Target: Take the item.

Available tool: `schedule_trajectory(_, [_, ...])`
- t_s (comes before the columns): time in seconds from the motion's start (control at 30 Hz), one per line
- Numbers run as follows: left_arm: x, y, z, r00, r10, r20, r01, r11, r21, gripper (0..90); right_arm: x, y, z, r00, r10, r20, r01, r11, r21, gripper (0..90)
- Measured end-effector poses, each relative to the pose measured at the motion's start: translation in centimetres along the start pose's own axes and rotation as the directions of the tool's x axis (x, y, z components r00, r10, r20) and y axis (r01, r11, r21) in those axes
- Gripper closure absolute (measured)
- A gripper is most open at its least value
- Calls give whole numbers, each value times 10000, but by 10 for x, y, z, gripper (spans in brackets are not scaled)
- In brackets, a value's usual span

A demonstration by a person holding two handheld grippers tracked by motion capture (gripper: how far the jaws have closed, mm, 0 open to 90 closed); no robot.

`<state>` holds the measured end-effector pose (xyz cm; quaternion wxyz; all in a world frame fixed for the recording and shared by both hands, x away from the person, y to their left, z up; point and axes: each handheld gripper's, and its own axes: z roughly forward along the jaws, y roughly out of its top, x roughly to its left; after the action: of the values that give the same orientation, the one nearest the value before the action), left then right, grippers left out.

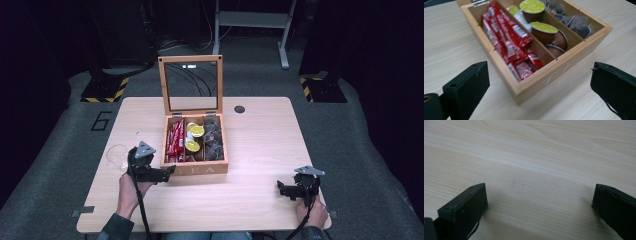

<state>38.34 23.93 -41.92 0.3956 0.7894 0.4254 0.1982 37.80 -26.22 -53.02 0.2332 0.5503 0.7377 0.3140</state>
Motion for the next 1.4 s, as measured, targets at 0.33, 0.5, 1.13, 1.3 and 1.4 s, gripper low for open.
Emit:
schedule_trajectory(0.33, [-28,38,39,9954,431,851,-411,9988,-249,38,0,0,0,10000,-34,-31,35,10000,3,0])
schedule_trajectory(0.5, [-37,56,56,9905,455,1294,-425,9988,-256,37,0,0,0,10000,-76,-32,76,10000,-1,0])
schedule_trajectory(1.13, [-50,79,110,9726,1232,1973,-1340,9901,426,198,0,0,0,10000,-38,-31,38,10000,13,0])
schedule_trajectory(1.3, [-48,80,119,9762,1121,1856,-1272,9893,711,298,0,0,0,10000,-73,-32,73,10000,-2,0])
schedule_trajectory(1.4, [-48,80,121,9756,1099,1902,-1271,9886,811,318,0,0,0,10000,-47,-33,47,10000,9,0])
